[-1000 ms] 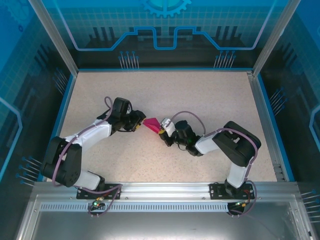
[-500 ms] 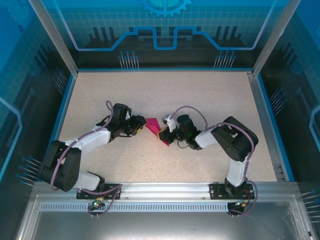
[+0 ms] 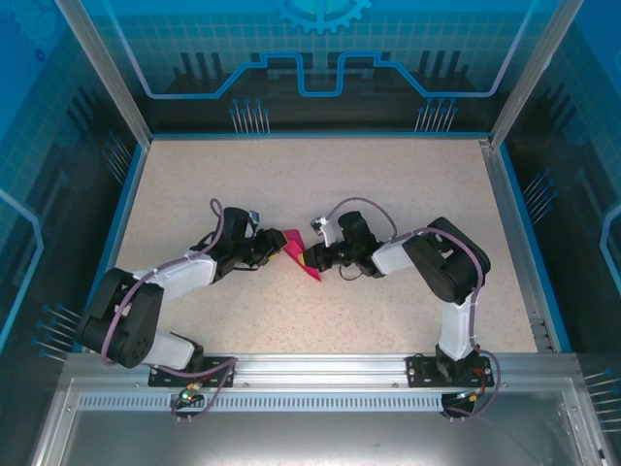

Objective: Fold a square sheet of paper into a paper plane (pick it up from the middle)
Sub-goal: Fold the wing for the fifth time at the center of the table.

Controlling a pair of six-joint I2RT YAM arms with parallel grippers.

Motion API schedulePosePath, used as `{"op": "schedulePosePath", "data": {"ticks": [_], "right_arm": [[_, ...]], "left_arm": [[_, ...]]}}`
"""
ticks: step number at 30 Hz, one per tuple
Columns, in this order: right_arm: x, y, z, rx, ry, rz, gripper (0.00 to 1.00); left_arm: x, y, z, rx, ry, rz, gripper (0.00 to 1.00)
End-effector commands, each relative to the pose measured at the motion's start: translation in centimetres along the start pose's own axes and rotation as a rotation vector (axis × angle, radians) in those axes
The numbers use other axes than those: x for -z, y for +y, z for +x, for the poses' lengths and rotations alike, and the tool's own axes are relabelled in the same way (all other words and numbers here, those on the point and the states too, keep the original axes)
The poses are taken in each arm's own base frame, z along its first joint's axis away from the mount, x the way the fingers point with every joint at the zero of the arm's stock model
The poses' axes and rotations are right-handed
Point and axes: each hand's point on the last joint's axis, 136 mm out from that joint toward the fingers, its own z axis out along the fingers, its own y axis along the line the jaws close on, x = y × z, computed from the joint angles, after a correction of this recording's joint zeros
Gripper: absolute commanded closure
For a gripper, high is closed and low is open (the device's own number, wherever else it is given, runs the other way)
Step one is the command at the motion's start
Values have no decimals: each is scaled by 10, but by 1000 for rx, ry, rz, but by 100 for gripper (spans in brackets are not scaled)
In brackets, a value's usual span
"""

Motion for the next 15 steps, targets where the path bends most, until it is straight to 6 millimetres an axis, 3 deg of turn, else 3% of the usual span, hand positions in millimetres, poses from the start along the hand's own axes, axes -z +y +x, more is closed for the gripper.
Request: {"op": "schedulePosePath", "data": {"ticks": [1,15], "right_arm": [[-1,-5,8,-111,52,-33,94],[1,-16,8,-264,69,-42,92]], "left_arm": [[-5,-1,5,-35,23,22,63],[-20,-2,5,-73,41,45,69]]}}
